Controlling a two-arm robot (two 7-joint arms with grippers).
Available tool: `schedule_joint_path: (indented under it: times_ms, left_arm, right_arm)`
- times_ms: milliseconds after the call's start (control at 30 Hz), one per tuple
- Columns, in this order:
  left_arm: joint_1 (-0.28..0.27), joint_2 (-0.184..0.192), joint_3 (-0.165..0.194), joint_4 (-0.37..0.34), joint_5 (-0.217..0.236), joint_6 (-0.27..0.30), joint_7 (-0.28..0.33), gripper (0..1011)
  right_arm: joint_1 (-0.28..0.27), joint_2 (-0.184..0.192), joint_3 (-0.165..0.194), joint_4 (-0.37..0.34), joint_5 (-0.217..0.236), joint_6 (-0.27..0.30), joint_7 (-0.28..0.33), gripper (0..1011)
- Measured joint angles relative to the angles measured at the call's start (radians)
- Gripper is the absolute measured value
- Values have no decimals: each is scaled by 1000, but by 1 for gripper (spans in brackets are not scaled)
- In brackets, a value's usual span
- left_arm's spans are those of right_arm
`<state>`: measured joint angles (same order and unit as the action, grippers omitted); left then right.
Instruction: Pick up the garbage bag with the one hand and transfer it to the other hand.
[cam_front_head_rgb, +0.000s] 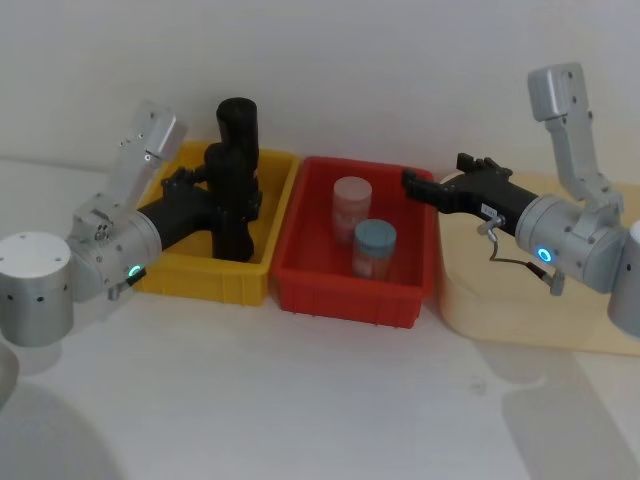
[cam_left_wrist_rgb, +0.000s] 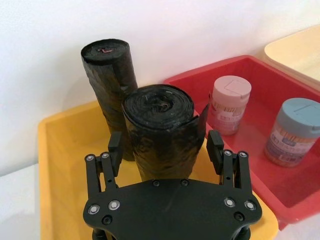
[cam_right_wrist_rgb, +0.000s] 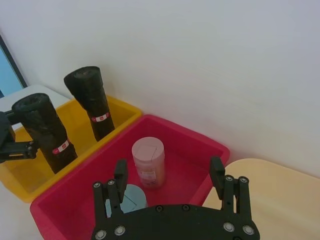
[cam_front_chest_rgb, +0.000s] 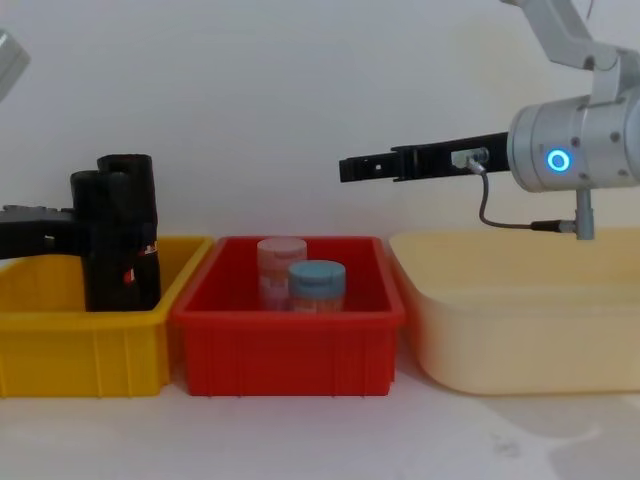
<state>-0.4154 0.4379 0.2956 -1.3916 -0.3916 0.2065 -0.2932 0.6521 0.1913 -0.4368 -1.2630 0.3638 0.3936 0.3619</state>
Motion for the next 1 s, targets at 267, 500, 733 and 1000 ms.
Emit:
schedule_joint_path:
  times_ms: [267, 500, 733, 1000]
  left_arm:
    - [-22, -20, 3, 34, 24, -32, 10, 1001]
    - [-32, -31, 2, 48, 42, -49, 24, 1002]
    - [-37, -37, 1, 55, 52, -58, 32, 906]
    - [-41, -41, 0, 60, 59, -65, 38, 695]
  right_arm:
    - [10, 2, -8, 15, 4, -17, 1, 1001]
    - [15, 8, -12, 21, 10, -25, 8, 1001]
    - [16, 16, -13, 21, 16, -27, 10, 1001]
    - [9, 27, -14, 8, 21, -26, 7, 1001]
